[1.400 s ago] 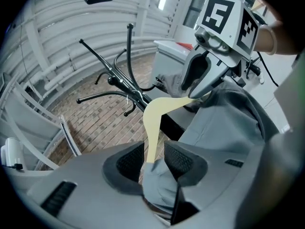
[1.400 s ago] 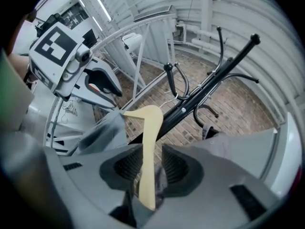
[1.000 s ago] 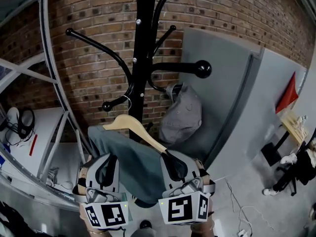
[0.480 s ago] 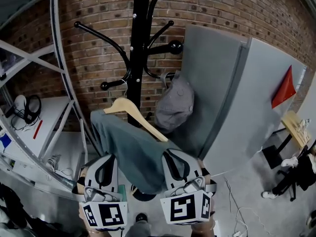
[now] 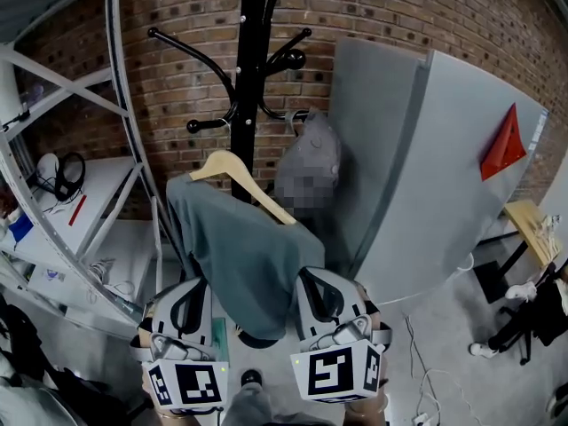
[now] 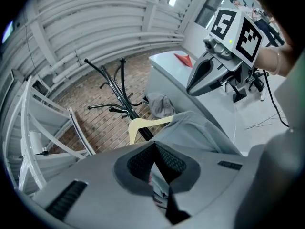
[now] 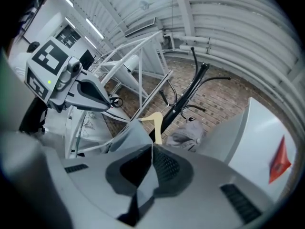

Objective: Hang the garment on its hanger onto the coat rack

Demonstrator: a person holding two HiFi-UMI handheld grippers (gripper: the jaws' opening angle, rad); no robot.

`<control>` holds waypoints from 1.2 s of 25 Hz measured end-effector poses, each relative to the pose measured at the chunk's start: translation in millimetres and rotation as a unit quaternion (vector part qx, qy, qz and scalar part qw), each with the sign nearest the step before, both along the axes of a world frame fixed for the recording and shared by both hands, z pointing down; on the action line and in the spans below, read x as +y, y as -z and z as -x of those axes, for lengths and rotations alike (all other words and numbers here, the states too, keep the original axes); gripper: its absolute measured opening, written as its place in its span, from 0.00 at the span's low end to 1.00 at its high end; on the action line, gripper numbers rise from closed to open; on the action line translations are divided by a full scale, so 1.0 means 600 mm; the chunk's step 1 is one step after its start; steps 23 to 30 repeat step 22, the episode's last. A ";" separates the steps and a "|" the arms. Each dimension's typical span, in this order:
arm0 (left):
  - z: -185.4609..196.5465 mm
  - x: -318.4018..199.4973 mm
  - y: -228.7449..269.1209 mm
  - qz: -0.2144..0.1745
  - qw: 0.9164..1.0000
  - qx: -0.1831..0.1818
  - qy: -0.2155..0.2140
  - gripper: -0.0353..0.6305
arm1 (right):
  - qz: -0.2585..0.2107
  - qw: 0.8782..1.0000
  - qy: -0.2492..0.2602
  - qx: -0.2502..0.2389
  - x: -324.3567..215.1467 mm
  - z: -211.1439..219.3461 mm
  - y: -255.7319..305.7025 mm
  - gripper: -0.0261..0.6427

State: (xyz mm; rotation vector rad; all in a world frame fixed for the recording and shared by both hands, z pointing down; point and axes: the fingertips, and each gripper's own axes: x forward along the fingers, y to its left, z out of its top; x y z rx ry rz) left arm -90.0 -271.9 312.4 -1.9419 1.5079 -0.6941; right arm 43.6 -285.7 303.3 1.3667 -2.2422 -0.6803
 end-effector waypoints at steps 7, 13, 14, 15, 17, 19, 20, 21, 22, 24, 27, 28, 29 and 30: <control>0.002 0.050 -0.007 0.012 1.000 0.012 0.001 0.06 | 0.002 1.000 -0.001 0.005 0.048 0.001 -0.009 0.08; -0.001 0.084 -0.015 0.020 1.000 0.024 -0.004 0.06 | 0.006 1.000 -0.013 0.015 0.085 -0.003 -0.017 0.08; -0.002 0.090 -0.015 0.018 0.999 0.025 -0.005 0.06 | 0.006 1.000 -0.014 0.015 0.091 -0.004 -0.017 0.08; -0.003 0.095 -0.015 0.017 1.000 0.025 -0.006 0.06 | 0.005 1.000 -0.015 0.014 0.096 -0.004 -0.017 0.08; -0.003 0.105 -0.015 0.018 1.000 0.024 -0.008 0.06 | 0.003 1.000 -0.016 0.013 0.106 -0.002 -0.016 0.08; -0.001 0.116 -0.017 0.019 0.999 0.023 -0.009 0.06 | 0.002 1.000 -0.016 0.011 0.116 0.002 -0.014 0.08; 0.001 0.122 -0.017 0.020 0.999 0.024 -0.009 0.06 | 0.001 1.000 -0.015 0.009 0.121 0.005 -0.012 0.08; 0.003 0.127 -0.017 0.021 0.999 0.024 -0.009 0.06 | 0.000 1.000 -0.014 0.008 0.126 0.008 -0.010 0.08; 0.006 0.133 -0.017 0.022 0.999 0.025 -0.009 0.06 | -0.001 1.000 -0.013 0.007 0.131 0.011 -0.008 0.08; 0.006 0.133 -0.017 0.022 0.999 0.025 -0.009 0.06 | -0.001 1.000 -0.013 0.007 0.131 0.011 -0.008 0.08; 0.006 0.133 -0.017 0.022 0.999 0.025 -0.009 0.06 | -0.001 1.000 -0.013 0.007 0.131 0.011 -0.008 0.08; 0.006 0.133 -0.017 0.022 0.999 0.025 -0.009 0.06 | -0.001 1.000 -0.013 0.007 0.131 0.011 -0.008 0.08; 0.006 0.133 -0.017 0.022 0.999 0.025 -0.009 0.06 | -0.001 1.000 -0.013 0.007 0.131 0.011 -0.008 0.08; 0.006 0.133 -0.017 0.022 0.999 0.025 -0.009 0.06 | -0.001 1.000 -0.013 0.007 0.131 0.011 -0.008 0.08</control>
